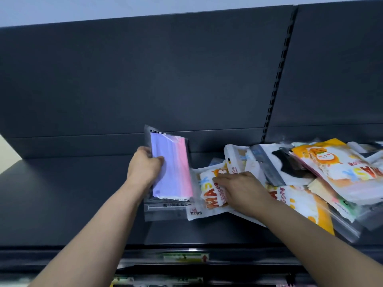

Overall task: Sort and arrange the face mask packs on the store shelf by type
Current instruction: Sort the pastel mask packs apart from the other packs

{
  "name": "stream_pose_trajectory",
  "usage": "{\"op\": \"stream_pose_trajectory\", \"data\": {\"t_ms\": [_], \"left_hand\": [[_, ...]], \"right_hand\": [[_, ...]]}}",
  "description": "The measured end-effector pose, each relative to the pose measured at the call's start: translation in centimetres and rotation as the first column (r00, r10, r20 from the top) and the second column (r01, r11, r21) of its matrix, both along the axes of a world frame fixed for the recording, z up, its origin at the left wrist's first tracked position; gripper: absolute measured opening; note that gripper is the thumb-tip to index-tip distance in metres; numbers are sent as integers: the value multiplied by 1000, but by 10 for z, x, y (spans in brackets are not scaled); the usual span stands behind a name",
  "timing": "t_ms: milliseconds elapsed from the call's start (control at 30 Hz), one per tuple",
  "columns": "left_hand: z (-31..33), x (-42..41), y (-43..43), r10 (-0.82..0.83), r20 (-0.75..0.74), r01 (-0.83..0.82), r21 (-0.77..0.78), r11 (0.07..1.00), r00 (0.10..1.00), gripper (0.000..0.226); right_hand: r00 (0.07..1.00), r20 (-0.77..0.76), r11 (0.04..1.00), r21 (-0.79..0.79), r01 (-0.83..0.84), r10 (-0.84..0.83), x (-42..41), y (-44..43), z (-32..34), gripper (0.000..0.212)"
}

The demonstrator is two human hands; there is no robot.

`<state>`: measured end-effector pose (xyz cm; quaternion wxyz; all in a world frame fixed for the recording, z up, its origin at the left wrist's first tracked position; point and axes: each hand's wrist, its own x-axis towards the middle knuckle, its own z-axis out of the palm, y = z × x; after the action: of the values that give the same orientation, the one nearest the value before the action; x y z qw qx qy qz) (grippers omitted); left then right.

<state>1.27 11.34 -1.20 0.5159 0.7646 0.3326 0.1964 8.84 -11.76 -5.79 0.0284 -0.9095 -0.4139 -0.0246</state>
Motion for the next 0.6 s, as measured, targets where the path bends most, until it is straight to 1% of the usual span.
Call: {"op": "stream_pose_trajectory", "data": {"t_ms": [67,100,167,233,267,333,367,400,433,467,533,567,600], "left_hand": [[-2,-3,1,0,44,2,-58,998,999,25],[-2,-4,1,-8,60,13,-80,997,998,26],[1,-6,1,-41,79,49,-101,994,996,29],[5,-7,-2,-86,80,95,-113,989,993,31],[8,-8,-4,-107,83,116,-115,987,991,31],[11,-8,-8,-153,85,162,-115,980,985,32],[11,-8,-10,-172,86,182,-118,976,981,33],[11,-7,-13,-189,90,199,-120,973,978,33],[11,-7,-15,-205,91,215,-120,969,975,33],[10,-6,-17,-224,88,233,-115,966,971,32],[10,-4,-22,-262,76,268,-94,959,962,23],[10,-2,-24,-276,67,281,-82,956,959,18],[10,-1,-25,-284,61,288,-72,955,957,15]], "right_hand": [[995,-95,1000,24,8,-6,-3,8,-3,50],[990,-138,998,57,22,-14,-5,13,-4,48],[983,-172,984,159,85,-57,-9,16,-3,43],[983,-96,958,230,174,-156,-9,12,-1,43],[975,-34,951,219,220,-218,-7,6,0,43],[942,34,938,114,328,-334,-2,-9,-1,40],[931,11,930,56,363,-364,-2,-16,-3,40],[928,-47,928,27,372,-370,-4,-21,-4,40],[930,-122,935,33,353,-347,-6,-23,-7,39],[930,-205,942,76,326,-305,-12,-24,-7,36],[915,-343,928,223,298,-211,-22,-23,-6,37],[911,-362,907,284,311,-199,-25,-23,-5,41],[914,-337,887,317,336,-225,-26,-24,-4,45]]}}
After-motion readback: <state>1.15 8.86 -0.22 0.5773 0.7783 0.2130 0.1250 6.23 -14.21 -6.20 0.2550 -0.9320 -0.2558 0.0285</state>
